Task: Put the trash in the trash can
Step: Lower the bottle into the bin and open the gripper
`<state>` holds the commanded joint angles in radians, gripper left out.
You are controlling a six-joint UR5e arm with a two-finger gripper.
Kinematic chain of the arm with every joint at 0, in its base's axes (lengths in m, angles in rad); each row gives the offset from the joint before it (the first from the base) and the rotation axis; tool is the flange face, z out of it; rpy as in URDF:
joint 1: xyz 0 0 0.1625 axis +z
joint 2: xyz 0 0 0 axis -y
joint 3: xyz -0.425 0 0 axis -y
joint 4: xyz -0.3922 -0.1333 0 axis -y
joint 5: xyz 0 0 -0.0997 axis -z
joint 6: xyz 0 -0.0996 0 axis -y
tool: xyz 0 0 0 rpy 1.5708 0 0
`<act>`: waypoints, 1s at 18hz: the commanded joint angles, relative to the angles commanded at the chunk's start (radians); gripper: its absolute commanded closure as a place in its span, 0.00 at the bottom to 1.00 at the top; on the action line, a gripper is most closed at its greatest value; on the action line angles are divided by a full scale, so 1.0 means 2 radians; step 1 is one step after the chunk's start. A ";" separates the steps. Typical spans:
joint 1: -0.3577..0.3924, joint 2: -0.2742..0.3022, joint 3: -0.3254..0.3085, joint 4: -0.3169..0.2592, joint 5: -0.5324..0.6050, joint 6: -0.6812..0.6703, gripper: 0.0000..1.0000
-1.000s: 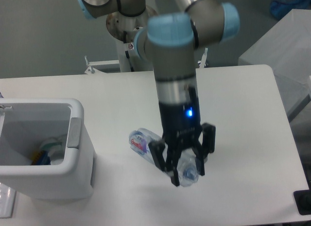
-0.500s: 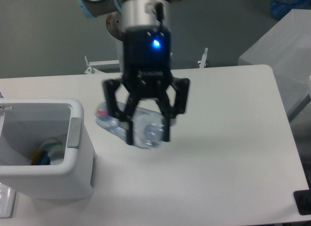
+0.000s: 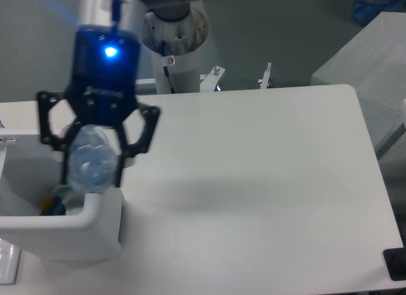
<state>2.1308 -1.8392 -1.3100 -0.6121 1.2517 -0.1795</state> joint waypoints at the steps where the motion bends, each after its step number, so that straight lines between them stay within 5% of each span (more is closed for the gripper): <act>1: -0.007 -0.006 0.000 0.000 0.000 0.000 0.38; 17: -0.015 -0.009 -0.038 0.000 0.003 0.015 0.26; 18: -0.015 -0.005 -0.044 0.000 0.003 0.016 0.19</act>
<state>2.1000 -1.8500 -1.3973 -0.6121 1.2579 -0.1473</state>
